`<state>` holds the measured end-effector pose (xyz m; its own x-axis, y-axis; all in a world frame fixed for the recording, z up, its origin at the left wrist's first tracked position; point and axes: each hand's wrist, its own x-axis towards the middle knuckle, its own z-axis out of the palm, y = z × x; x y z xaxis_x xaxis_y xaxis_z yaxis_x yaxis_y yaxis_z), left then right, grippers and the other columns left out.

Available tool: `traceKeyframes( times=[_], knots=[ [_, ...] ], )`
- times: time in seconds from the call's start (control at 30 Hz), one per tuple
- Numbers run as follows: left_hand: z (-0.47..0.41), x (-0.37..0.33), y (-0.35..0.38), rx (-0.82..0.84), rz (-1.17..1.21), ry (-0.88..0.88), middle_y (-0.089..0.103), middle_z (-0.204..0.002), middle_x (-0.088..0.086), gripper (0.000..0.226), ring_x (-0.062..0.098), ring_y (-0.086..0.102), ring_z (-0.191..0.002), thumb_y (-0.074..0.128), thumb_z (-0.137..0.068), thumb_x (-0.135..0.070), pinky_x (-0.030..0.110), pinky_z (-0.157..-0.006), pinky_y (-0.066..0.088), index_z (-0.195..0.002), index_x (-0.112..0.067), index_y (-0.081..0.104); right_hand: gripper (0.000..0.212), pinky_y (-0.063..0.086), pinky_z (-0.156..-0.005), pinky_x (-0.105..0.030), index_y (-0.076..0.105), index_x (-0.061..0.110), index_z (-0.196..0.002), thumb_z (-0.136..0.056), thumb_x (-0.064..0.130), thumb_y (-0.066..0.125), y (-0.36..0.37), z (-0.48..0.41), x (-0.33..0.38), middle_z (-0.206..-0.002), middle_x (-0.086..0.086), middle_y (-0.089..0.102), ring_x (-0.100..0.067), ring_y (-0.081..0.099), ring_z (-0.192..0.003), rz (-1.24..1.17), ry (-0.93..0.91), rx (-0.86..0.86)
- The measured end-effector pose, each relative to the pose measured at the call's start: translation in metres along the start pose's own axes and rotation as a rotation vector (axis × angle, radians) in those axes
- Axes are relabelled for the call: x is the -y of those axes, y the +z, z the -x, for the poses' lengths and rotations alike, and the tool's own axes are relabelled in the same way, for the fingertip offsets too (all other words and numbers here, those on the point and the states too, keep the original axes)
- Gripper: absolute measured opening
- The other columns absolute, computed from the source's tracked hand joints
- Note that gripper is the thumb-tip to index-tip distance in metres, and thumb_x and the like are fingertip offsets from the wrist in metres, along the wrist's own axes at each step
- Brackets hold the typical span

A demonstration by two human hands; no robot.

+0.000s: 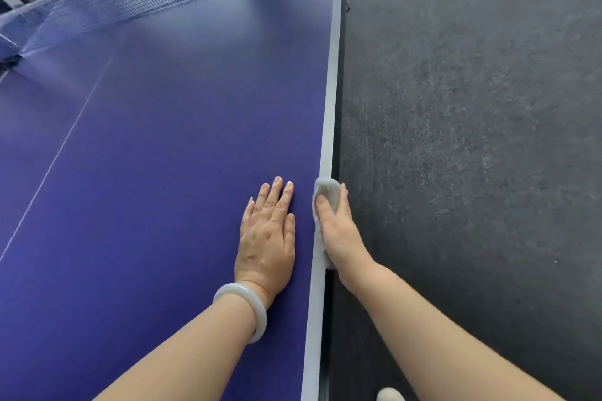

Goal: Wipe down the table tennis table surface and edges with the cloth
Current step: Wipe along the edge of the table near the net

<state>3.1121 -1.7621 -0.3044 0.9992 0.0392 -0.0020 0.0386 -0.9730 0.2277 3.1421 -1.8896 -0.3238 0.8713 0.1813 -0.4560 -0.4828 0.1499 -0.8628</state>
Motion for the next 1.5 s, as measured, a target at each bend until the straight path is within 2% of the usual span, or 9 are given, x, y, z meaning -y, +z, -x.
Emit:
traceKeyframes(
  times=[0.27,0.47,0.57,0.73,0.83,1.0,1.13,1.3,1.5],
  knots=[
    [0.001,-0.007,-0.005,0.028,-0.040,-0.017,0.017,-0.162,-0.007,0.056,0.011,0.009,-0.151,0.016,-0.100,-0.037,0.039,-0.124,0.011,-0.155,-0.025,0.025,0.064,0.030,-0.096,-0.022,0.017,0.027,-0.157,-0.102,0.046,0.043,-0.002,-0.040,0.005,-0.152,-0.004,0.033,-0.008,0.041,-0.122,0.118,-0.060,-0.092],
    [0.001,-0.009,-0.008,0.027,-0.037,-0.046,0.027,-0.160,-0.004,0.054,0.017,0.022,-0.148,0.023,-0.100,-0.032,0.044,-0.120,0.023,-0.152,-0.022,0.033,0.066,0.035,-0.075,0.001,0.013,0.028,-0.157,-0.101,0.048,0.041,-0.002,-0.042,0.005,-0.148,0.000,0.032,0.007,0.045,-0.109,0.169,-0.038,-0.054],
    [-0.005,-0.011,-0.013,0.023,-0.080,-0.021,0.043,-0.152,0.002,0.051,0.025,0.040,-0.140,0.033,-0.097,-0.028,0.049,-0.111,0.038,-0.146,-0.018,0.047,0.068,0.029,-0.073,0.010,0.009,0.026,-0.158,-0.101,0.046,0.041,-0.004,-0.044,0.005,-0.145,0.004,0.030,0.034,0.035,-0.099,0.161,-0.020,-0.043],
    [-0.060,0.000,-0.031,-0.034,-0.015,0.099,0.054,-0.136,0.005,0.031,0.027,0.050,-0.127,0.060,-0.091,-0.006,0.047,-0.104,0.044,-0.120,-0.012,0.066,0.068,0.026,-0.076,0.012,0.008,0.027,-0.158,-0.100,0.044,0.040,-0.002,-0.041,0.004,-0.142,0.010,0.025,0.043,0.025,-0.099,0.144,-0.009,-0.047],
    [-0.122,-0.005,-0.034,-0.043,-0.025,0.053,0.043,-0.149,0.009,0.039,0.028,0.039,-0.139,0.059,-0.093,-0.007,0.045,-0.112,0.032,-0.132,-0.007,0.057,0.068,0.026,-0.078,0.011,0.005,0.029,-0.157,-0.100,0.044,0.039,-0.001,-0.041,0.006,-0.145,0.014,0.021,0.042,0.024,-0.103,0.144,0.006,-0.031],
    [-0.216,-0.028,-0.021,0.021,-0.041,0.032,0.013,-0.164,0.001,0.054,0.016,0.006,-0.152,0.041,-0.104,-0.024,0.034,-0.121,0.007,-0.154,-0.013,0.026,0.069,0.025,-0.089,0.006,-0.001,0.033,-0.156,-0.100,0.044,0.039,-0.005,-0.038,0.009,-0.153,0.015,0.014,0.007,0.030,-0.129,0.138,0.028,0.010],
    [-0.270,-0.042,-0.005,0.058,-0.109,0.048,0.005,-0.165,-0.001,0.055,0.015,-0.001,-0.152,0.030,-0.106,-0.031,0.036,-0.123,0.000,-0.157,-0.019,0.014,0.070,0.026,-0.098,-0.005,-0.005,0.036,-0.154,-0.099,0.046,0.037,-0.009,-0.042,0.010,-0.151,0.015,0.010,0.003,0.030,-0.131,0.128,0.044,0.061],
    [-0.270,-0.043,0.009,-0.019,-0.024,0.019,0.016,-0.163,-0.004,0.050,0.012,0.008,-0.151,0.030,-0.106,-0.024,0.036,-0.124,0.004,-0.156,-0.021,0.023,0.079,0.030,-0.098,-0.016,-0.005,0.043,-0.153,-0.085,0.067,0.029,-0.013,-0.081,0.039,-0.151,0.017,0.015,0.003,0.035,-0.123,0.115,0.092,0.047],
    [-0.273,-0.041,0.008,-0.043,0.025,0.014,0.020,-0.162,-0.007,0.049,0.008,0.010,-0.150,0.034,-0.106,-0.017,0.033,-0.124,0.006,-0.154,-0.022,0.029,0.069,0.022,-0.121,-0.035,0.009,0.025,-0.158,-0.101,0.049,0.038,-0.018,-0.194,0.096,-0.162,0.001,0.016,-0.014,0.021,-0.147,-0.032,0.014,-0.111]
  ],
)
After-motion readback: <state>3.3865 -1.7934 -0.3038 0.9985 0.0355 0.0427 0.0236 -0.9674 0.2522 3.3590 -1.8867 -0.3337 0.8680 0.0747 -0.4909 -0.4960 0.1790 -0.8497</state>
